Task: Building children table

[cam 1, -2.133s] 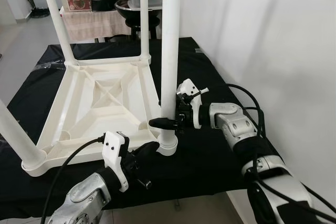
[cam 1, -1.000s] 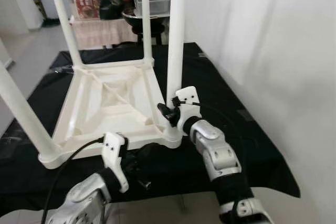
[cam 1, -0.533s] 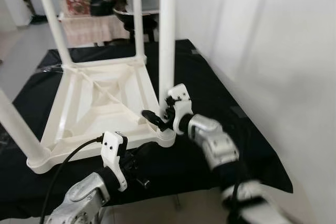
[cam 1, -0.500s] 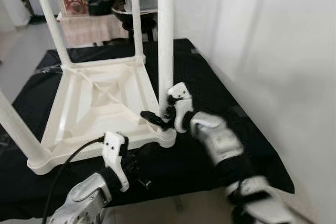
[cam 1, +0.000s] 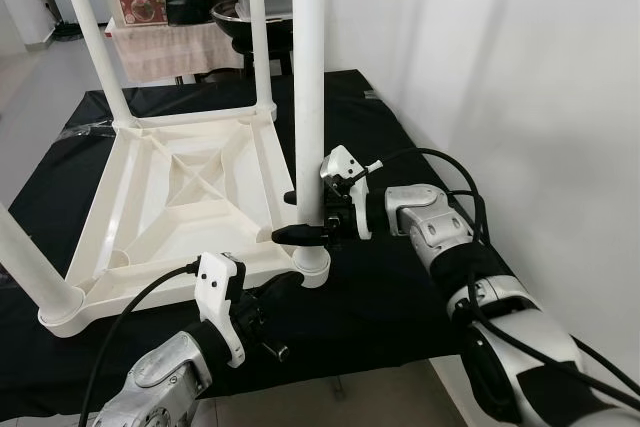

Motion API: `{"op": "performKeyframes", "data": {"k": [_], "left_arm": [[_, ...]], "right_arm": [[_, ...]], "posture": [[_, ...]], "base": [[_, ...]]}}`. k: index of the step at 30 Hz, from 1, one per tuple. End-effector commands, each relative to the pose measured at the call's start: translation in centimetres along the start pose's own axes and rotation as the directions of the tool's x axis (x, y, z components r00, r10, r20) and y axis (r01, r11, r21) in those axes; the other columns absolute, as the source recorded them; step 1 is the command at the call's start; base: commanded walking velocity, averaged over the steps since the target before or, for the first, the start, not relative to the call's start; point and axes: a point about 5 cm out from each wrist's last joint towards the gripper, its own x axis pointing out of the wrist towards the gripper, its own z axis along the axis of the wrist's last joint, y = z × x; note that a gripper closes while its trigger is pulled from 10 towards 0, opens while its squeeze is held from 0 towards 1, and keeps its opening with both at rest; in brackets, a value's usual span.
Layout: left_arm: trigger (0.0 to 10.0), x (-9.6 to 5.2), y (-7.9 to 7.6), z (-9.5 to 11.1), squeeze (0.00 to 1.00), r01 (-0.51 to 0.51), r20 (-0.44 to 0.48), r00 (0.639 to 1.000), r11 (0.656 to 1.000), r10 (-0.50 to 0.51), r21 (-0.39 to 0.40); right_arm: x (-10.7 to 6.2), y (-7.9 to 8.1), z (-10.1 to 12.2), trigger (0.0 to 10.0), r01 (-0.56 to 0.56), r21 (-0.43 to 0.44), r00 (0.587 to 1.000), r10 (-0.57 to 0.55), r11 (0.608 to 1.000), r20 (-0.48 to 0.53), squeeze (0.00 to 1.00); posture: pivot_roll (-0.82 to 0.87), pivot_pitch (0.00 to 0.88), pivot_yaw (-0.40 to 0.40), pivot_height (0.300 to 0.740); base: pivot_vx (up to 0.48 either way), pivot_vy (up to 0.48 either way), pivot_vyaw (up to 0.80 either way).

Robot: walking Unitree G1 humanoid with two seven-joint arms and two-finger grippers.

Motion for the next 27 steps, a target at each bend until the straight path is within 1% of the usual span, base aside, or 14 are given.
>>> {"op": "performKeyframes", "data": {"k": [1,2,9,11,12,14,15,16,18,19,21,22,26,27], "left_arm": [[10.0,-0.1,0.0,-0.2,0.00,-0.008,-0.015,1.000,1.000,0.008,0.004],[10.0,-0.1,0.0,-0.2,0.00,-0.008,-0.016,1.000,1.000,0.008,0.003],[10.0,-0.1,-0.1,-0.2,0.00,-0.009,-0.017,1.000,1.000,0.009,0.002],[10.0,-0.1,-0.1,-0.2,0.00,-0.009,-0.016,1.000,1.000,0.009,0.002],[10.0,-0.1,-0.1,-0.2,0.00,-0.010,-0.014,1.000,1.000,0.010,0.002],[10.0,-0.1,0.0,-0.1,0.00,-0.011,-0.012,1.000,1.000,0.011,0.002],[10.0,-0.1,0.0,-0.1,0.00,-0.011,-0.012,1.000,1.000,0.011,0.002],[10.0,-0.2,0.0,-0.1,0.00,-0.011,-0.011,1.000,1.000,0.011,0.002],[10.0,-0.2,0.2,0.1,0.00,-0.011,-0.010,1.000,1.000,0.011,0.003],[10.0,-0.2,0.2,0.1,0.00,-0.011,-0.010,1.000,1.000,0.011,0.003],[10.0,-0.3,0.3,0.1,0.00,-0.008,-0.010,1.000,1.000,0.008,0.003],[10.0,-0.3,0.4,0.2,0.00,-0.006,-0.012,1.000,1.000,0.006,0.003],[10.0,-0.3,0.5,0.2,0.00,-0.004,-0.013,1.000,1.000,0.004,0.003],[10.0,-0.2,0.5,0.1,0.00,-0.002,-0.015,1.000,1.000,0.002,0.002]], "right_arm": [[0.7,0.4,-0.1,3.8,-0.043,-0.001,0.999,0.043,0.999,-0.019,0.00],[0.5,0.4,-0.3,0.0,-0.059,0.011,0.998,0.059,0.998,-0.020,0.00],[-0.3,-0.1,-1.0,0.0,-0.018,0.010,1.000,0.019,1.000,-0.014,0.00],[-0.5,-0.4,-1.2,0.0,0.051,0.007,0.999,-0.051,0.999,0.001,0.00],[-0.6,-0.9,-1.6,0.0,0.195,-0.015,0.981,-0.195,0.981,-0.008,0.00],[-0.5,-1.2,-1.9,0.0,0.307,0.000,0.952,-0.307,0.952,-0.003,0.00],[-0.5,-1.2,-1.9,0.0,0.307,0.000,0.952,-0.307,0.952,-0.003,0.00],[-0.5,-1.4,-2.1,0.0,0.378,0.014,0.926,-0.378,0.926,0.000,0.00],[-0.3,-1.7,-3.3,0.0,0.704,0.142,0.706,-0.707,0.696,-0.037,0.00],[-0.3,-1.7,-3.3,0.0,0.704,0.142,0.706,-0.707,0.696,-0.037,0.00],[-0.4,0.5,-5.9,0.0,0.834,0.210,0.547,-0.815,0.510,-0.193,0.00],[0.4,1.7,-5.8,0.0,0.831,0.191,0.552,-0.815,0.522,-0.176,0.00],[0.9,2.5,-5.6,0.0,0.826,0.176,0.560,-0.814,0.535,-0.154,0.00],[1.6,2.1,-4.8,0.0,0.813,0.151,0.579,-0.807,0.562,-0.114,0.00]], "posture": [[0.05,0.000,-0.047,0.740],[0.05,0.000,-0.047,0.740],[0.05,0.000,-0.047,0.740],[0.05,0.000,-0.049,0.740],[0.04,0.000,-0.048,0.740],[0.03,0.000,-0.046,0.740],[0.03,0.000,-0.046,0.740],[0.03,0.000,-0.044,0.740],[0.02,0.005,-0.033,0.740],[0.02,0.005,-0.033,0.740],[0.01,0.009,-0.025,0.740],[0.00,0.008,-0.015,0.740],[0.00,0.007,-0.012,0.740],[0.01,0.001,-0.017,0.740]], "base": [[0.000,0.000,0.00],[0.000,0.000,0.00],[0.000,0.000,0.00],[0.000,0.000,0.00],[0.000,0.000,0.00],[0.000,0.000,0.00],[0.000,0.000,0.00],[0.000,0.000,0.00],[0.000,0.000,0.00],[0.000,0.000,0.00],[0.000,0.000,0.00],[0.000,0.000,0.00],[0.000,0.000,0.00],[0.000,0.000,0.00]]}}
